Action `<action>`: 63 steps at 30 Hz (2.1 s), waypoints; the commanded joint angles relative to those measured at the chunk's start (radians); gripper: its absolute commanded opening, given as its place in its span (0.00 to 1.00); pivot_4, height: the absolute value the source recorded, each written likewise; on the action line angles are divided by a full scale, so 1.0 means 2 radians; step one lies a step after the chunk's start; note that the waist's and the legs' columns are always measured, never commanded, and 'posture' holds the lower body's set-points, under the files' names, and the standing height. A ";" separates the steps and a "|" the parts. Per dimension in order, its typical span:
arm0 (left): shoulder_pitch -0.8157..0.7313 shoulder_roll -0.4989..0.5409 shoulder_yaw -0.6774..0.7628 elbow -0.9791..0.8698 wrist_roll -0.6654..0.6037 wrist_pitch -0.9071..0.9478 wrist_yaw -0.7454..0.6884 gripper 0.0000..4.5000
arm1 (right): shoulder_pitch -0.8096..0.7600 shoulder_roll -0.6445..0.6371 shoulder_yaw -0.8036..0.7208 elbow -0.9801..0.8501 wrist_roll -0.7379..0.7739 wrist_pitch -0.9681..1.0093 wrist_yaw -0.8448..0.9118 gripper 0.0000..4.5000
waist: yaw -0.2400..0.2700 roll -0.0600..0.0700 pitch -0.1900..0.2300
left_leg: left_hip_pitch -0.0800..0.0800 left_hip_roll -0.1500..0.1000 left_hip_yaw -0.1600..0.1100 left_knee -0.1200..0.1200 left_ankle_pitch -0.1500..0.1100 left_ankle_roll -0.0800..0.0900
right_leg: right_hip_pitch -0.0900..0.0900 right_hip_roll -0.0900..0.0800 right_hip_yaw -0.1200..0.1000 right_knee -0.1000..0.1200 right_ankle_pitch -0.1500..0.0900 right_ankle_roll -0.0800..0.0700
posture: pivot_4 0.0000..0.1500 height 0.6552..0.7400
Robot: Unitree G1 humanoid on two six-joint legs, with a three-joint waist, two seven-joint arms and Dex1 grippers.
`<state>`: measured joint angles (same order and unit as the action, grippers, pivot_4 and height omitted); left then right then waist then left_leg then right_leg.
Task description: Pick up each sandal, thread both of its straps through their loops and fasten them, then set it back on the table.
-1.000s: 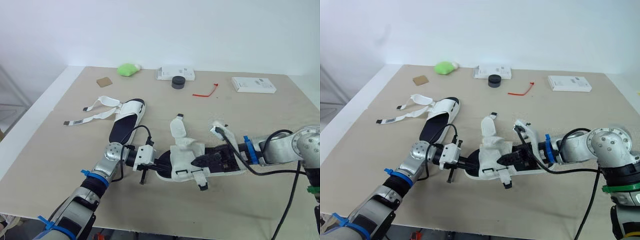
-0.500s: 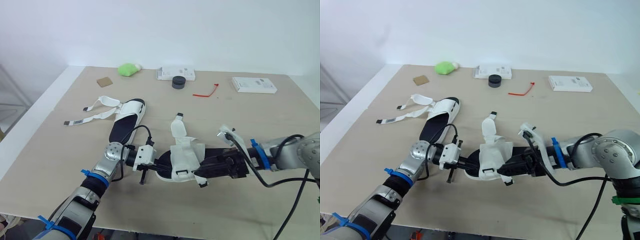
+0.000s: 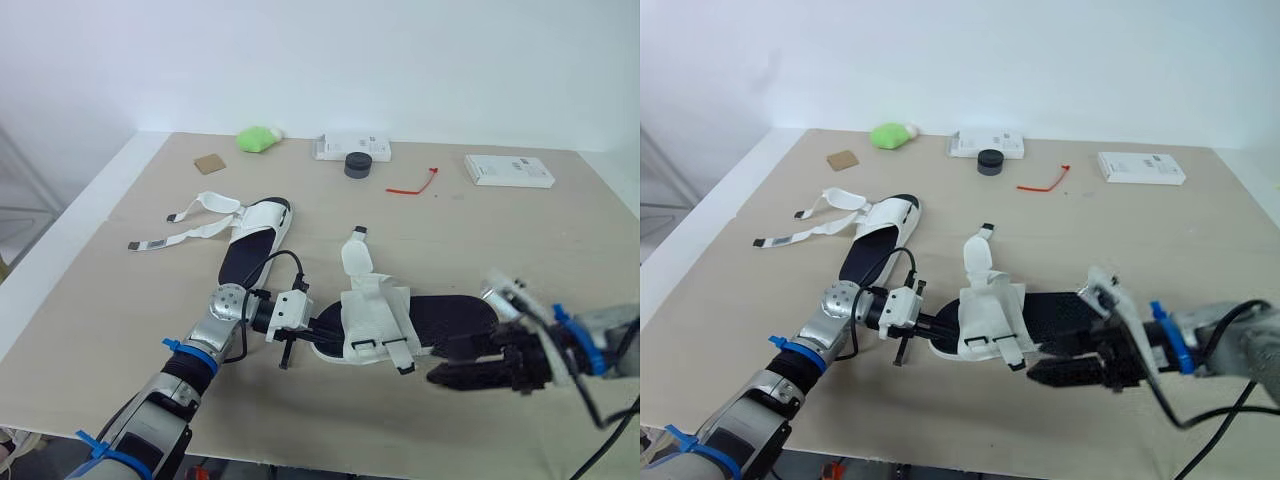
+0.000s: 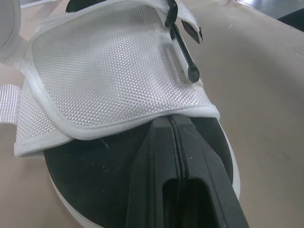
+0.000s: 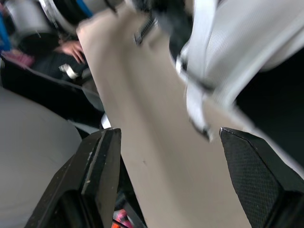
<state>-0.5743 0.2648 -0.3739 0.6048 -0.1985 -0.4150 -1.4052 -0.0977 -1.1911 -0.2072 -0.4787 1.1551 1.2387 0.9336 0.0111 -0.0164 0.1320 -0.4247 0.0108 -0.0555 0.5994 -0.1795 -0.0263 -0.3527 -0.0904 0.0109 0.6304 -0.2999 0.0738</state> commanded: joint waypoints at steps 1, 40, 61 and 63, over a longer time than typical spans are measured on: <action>0.037 0.021 -0.045 0.075 0.073 0.041 -0.002 0.00 | 0.015 0.013 0.001 -0.027 -0.040 -0.045 -0.003 0.79 | 0.000 0.000 0.000 | 0.000 0.000 0.000 0.000 0.000 0.000 | 0.000 0.000 0.000 0.000 0.000 0.000 | 1.00 1.00; 0.034 0.022 -0.045 0.081 0.077 0.037 0.004 0.00 | -0.023 0.078 0.046 -0.023 -0.035 -0.027 -0.004 0.01 | 0.000 0.000 0.000 | 0.000 0.000 -0.001 0.000 0.000 0.000 | 0.001 0.000 -0.005 0.000 0.000 0.000 | 1.00 1.00; 0.034 0.020 -0.045 0.079 0.076 0.038 0.005 0.00 | -0.209 0.172 0.051 0.119 0.129 0.003 -0.204 0.00 | 0.000 0.000 0.003 | 0.001 0.000 -0.001 0.000 0.000 0.000 | 0.001 -0.001 -0.005 0.000 0.001 -0.001 | 1.00 1.00; 0.034 0.020 -0.045 0.079 0.076 0.038 0.006 0.00 | -0.213 0.186 0.066 0.139 0.125 0.025 -0.232 0.00 | 0.001 0.000 0.003 | -0.001 0.001 -0.001 0.000 0.000 0.001 | 0.001 -0.001 -0.005 0.000 0.002 -0.001 | 1.00 1.00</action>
<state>-0.5834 0.2616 -0.3747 0.6089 -0.1976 -0.4068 -1.4006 -0.4964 -0.8284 -0.0695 -0.2194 1.4071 1.2691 0.5150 0.0125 -0.0160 0.1372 -0.4259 0.0131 -0.0583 0.5998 -0.1775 -0.0232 -0.3501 -0.0931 0.0002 0.6300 -0.2968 0.0713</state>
